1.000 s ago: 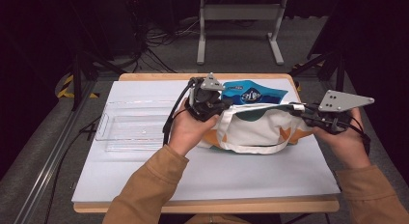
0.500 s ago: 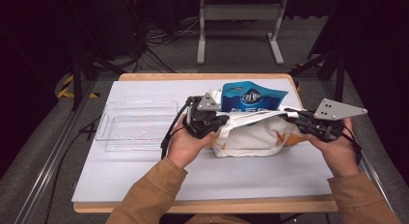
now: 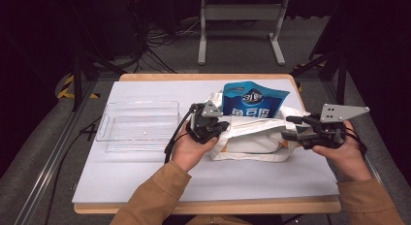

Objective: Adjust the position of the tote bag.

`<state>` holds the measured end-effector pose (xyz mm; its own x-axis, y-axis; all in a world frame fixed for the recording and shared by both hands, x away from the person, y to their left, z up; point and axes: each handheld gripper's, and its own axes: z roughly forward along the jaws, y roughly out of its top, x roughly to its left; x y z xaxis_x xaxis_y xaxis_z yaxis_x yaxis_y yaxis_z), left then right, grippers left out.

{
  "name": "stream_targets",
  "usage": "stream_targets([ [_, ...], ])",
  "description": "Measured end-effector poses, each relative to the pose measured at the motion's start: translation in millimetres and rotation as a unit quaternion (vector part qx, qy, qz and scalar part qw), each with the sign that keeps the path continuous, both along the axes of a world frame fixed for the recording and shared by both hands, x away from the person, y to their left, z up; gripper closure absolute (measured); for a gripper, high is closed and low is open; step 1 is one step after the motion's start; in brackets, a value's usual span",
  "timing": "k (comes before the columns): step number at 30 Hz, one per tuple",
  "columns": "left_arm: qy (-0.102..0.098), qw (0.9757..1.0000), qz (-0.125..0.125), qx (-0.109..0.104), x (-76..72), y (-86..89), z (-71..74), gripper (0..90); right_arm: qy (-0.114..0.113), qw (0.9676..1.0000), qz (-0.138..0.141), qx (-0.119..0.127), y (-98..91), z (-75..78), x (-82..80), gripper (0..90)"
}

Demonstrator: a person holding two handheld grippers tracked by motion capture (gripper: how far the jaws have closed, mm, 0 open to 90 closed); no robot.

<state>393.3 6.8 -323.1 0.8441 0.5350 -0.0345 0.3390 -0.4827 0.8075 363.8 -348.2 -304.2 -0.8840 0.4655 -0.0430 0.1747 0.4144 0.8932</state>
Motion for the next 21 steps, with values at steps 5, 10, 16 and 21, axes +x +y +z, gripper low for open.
stream_targets([
  [5,-0.001,1.0,0.0,0.001,1.5,-0.1,0.3,89.8,0.003,0.9979,0.016,0.062,-17.4,25.3,-9.5,39.7],
  [10,0.002,1.0,-0.004,0.005,1.6,-0.2,-0.1,89.8,0.011,0.9927,-0.083,0.086,-23.2,35.7,-4.6,62.2],
  [16,0.003,1.0,-0.005,0.007,3.4,1.3,-1.0,89.8,0.035,0.9912,-0.121,0.04,-7.6,20.8,-1.6,62.6],
  [21,0.009,1.0,0.001,0.0,8.3,4.8,-5.3,89.7,0.035,0.9909,-0.129,0.02,-1.7,-1.6,-8.2,44.8],
])
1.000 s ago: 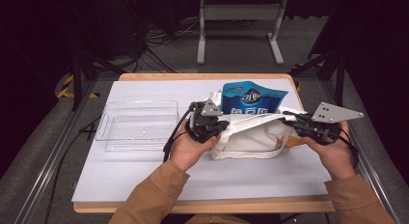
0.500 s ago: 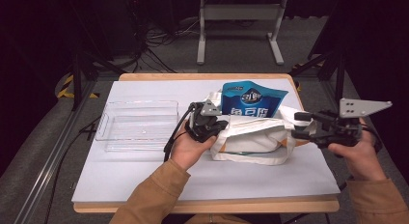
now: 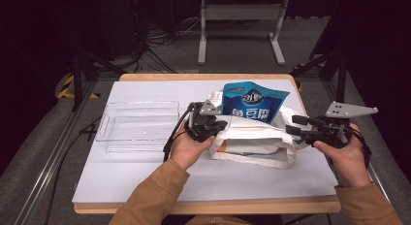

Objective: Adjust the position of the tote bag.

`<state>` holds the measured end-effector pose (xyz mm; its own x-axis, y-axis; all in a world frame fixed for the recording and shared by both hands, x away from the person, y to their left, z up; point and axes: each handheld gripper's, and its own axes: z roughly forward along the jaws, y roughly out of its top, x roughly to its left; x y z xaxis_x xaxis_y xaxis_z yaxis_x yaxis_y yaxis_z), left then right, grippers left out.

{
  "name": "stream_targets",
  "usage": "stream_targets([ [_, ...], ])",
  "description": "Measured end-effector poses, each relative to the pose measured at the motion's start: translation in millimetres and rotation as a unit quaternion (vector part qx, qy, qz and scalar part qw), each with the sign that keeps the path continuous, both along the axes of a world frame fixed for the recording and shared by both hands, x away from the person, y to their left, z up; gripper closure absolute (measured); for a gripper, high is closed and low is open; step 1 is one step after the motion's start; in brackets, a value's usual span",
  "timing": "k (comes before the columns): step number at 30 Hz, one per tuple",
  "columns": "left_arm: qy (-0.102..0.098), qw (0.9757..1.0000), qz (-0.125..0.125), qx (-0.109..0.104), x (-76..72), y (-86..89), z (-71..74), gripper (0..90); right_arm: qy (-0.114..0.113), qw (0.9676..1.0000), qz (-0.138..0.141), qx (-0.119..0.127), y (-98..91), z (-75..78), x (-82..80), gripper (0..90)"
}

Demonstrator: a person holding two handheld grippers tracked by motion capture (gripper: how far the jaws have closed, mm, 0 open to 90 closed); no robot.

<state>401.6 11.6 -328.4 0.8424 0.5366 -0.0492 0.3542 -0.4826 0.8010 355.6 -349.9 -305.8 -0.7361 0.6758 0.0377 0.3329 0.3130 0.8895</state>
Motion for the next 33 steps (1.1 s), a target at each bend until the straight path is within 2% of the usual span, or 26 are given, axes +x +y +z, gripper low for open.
stream_targets([
  [2,0.002,1.0,0.001,0.0,2.4,0.2,-2.4,89.8,-0.003,0.9999,-0.003,-0.009,0.3,-3.9,-0.2,41.3],
  [3,0.004,1.0,0.003,0.0,4.3,-0.4,-4.5,89.7,-0.009,0.9997,-0.003,-0.025,0.6,-11.5,1.2,34.2],
  [5,0.003,1.0,0.005,0.002,4.8,-1.0,-5.5,89.8,-0.012,0.9995,0.003,-0.028,1.4,-14.4,2.1,31.1],
  [6,0.006,0.9999,0.007,0.005,6.5,-1.0,-6.8,89.8,-0.017,0.999,0.012,-0.038,3.2,-18.1,4.2,25.7],
  [9,0.011,0.9999,0.007,0.005,8.9,-0.3,-8.6,89.8,-0.019,0.9984,0.023,-0.047,5.5,-20.0,5.7,22.7],
  [13,0.025,0.9996,0.005,0.011,12.6,-2.6,-16.4,89.7,-0.016,0.9985,0.019,-0.048,5.5,-22.5,7.7,21.3],
  [15,0.03,0.9993,0.005,0.019,14.0,-5.4,-21.8,89.8,-0.02,0.9988,0.021,-0.041,6.0,-22.1,7.2,23.7],
  [17,0.032,0.9992,0.007,0.024,15.2,-6.8,-25.0,89.7,-0.037,0.9986,0.023,-0.031,6.7,-19.4,4.5,32.8],
  [18,0.032,0.9992,0.007,0.024,15.2,-6.8,-25.0,89.7,-0.037,0.9986,0.023,-0.031,6.7,-19.4,4.5,32.8],
  [20,0.035,0.9992,0.008,0.019,16.4,-6.5,-26.3,89.7,-0.043,0.9981,0.035,-0.027,7.6,-17.5,3.1,44.7],
  [24,0.034,0.9993,0.005,0.016,16.2,-4.7,-24.3,89.7,-0.034,0.9977,0.05,-0.032,10.8,-19.4,5.4,46.9],
  [25,0.033,0.9994,0.001,0.01,15.3,-2.3,-21.2,89.7,-0.032,0.9975,0.05,-0.038,12.0,-20.2,6.1,48.0],
  [26,0.032,0.9994,-0.003,-0.006,13.9,3.2,-14.3,89.6,-0.031,0.9972,0.051,-0.045,13.0,-20.9,7.2,48.1],
  [28,0.032,0.9988,-0.011,-0.034,11.8,12.5,-1.2,87.8,-0.025,0.9975,0.046,-0.048,12.6,-21.6,9.7,47.8],
  [29,0.03,0.9986,-0.015,-0.041,11.1,16.2,5.9,85.5,-0.024,0.9976,0.045,-0.048,12.1,-21.6,10.7,47.5],
  [30,0.025,0.9986,-0.013,-0.044,10.3,19.1,12.8,82.8,-0.024,0.9977,0.044,-0.047,11.4,-21.5,11.6,47.1],
  [31,0.025,0.9986,-0.013,-0.044,10.3,19.1,12.8,79.8,-0.023,0.9978,0.043,-0.045,11.1,-21.5,12.5,46.6],
  [32,0.016,0.9987,-0.014,-0.046,9.6,22.2,21.0,79.8,-0.023,0.9978,0.043,-0.045,11.1,-21.5,12.5,46.6],
  [33,0.009,0.9988,-0.016,-0.046,10.3,26.1,31.6,73.7,-0.021,0.9978,0.043,-0.047,10.9,-22.1,14.4,46.5],
])
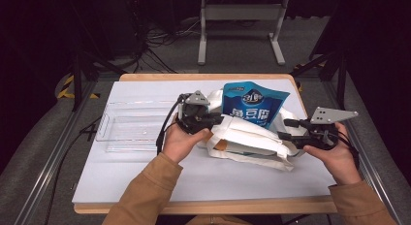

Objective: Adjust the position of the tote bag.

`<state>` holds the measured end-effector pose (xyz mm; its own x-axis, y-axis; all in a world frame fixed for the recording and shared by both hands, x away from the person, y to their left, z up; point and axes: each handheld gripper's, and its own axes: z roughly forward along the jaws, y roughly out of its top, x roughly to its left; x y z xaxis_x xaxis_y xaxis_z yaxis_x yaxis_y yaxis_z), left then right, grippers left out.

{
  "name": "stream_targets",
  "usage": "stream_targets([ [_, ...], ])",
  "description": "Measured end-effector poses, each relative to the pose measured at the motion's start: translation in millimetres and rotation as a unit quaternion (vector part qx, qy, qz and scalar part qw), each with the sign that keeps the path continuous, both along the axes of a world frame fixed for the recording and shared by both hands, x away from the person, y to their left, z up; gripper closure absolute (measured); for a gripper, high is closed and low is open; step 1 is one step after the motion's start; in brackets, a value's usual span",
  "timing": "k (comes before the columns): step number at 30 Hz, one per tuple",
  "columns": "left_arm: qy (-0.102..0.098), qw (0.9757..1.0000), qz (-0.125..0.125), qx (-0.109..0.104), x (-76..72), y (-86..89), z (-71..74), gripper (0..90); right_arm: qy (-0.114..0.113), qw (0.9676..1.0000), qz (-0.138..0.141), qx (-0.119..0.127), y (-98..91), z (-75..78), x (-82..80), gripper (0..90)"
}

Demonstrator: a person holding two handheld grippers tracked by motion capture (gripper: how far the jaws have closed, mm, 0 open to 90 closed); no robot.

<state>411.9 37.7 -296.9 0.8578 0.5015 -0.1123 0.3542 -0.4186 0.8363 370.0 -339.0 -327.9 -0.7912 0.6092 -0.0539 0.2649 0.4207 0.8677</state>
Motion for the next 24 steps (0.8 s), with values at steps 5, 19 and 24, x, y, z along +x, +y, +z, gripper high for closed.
stream_targets([
  [5,-0.009,0.9998,0.012,-0.012,7.1,10.2,18.7,44.8,0.003,1.0,0.005,0.0,1.4,-1.2,3.1,46.3],
  [19,-0.059,0.9977,0.031,-0.01,22.0,12.9,-5.7,67.5,0.013,0.9999,0.002,0.009,0.1,-4.4,12.8,45.1],
  [24,-0.07,0.9965,0.045,-0.009,23.8,12.2,-24.7,72.3,0.007,0.9999,0.0,0.01,1.6,-10.4,13.0,42.8],
])
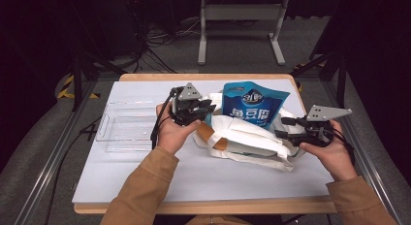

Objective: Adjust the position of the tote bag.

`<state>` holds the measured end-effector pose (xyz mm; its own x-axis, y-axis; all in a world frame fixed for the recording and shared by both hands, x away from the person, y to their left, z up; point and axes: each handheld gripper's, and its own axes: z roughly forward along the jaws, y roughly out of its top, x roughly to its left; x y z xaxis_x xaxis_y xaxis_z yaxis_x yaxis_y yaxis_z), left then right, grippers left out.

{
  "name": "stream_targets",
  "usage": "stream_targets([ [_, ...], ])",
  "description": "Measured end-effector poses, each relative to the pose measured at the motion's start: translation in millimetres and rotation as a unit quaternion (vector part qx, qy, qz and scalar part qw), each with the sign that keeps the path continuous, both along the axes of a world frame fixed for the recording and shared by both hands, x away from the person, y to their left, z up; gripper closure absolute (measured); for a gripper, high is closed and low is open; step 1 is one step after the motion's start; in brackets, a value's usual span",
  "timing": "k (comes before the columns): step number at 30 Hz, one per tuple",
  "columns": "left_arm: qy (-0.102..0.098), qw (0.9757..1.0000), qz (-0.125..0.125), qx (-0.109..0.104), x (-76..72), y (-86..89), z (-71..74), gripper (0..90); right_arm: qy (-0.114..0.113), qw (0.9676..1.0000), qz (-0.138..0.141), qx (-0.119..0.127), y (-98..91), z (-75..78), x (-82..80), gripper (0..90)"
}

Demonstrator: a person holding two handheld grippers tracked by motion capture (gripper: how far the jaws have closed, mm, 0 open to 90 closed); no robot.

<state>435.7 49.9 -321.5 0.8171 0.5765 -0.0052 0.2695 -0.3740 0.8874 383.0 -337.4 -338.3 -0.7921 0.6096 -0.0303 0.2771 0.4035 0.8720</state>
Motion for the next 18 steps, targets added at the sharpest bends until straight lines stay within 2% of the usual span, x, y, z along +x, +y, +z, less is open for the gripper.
stream_targets([
  [2,0.002,1.0,0.0,-0.003,0.0,-0.3,-3.5,70.9,0.001,1.0,-0.002,0.002,-0.2,-1.4,0.8,42.5],
  [4,0.005,1.0,0.006,0.001,-3.0,-3.2,-12.7,71.1,0.001,0.9999,-0.011,0.008,-1.8,-6.4,4.2,39.8],
  [7,0.004,0.9999,0.011,0.005,-4.5,-4.9,-17.1,71.7,0.001,0.9998,-0.018,0.007,-2.7,-10.9,6.4,38.9],
  [9,0.007,0.9997,0.018,0.013,-5.1,-7.3,-21.3,72.1,-0.001,0.9998,-0.019,0.002,-2.0,-11.7,6.8,38.2],
  [11,0.011,0.9986,0.032,0.041,-4.5,-13.1,-28.7,72.3,-0.007,0.9997,-0.022,-0.001,-0.5,-14.2,7.5,35.6],
  [13,0.018,0.9976,0.037,0.055,-3.9,-17.8,-34.9,72.2,-0.009,0.9996,-0.026,-0.001,-0.1,-18.3,9.4,31.9],
  [18,0.031,0.9966,0.045,0.062,-0.8,-23.3,-45.1,71.0,-0.004,0.9995,-0.03,-0.006,0.1,-31.9,16.9,26.9],
])
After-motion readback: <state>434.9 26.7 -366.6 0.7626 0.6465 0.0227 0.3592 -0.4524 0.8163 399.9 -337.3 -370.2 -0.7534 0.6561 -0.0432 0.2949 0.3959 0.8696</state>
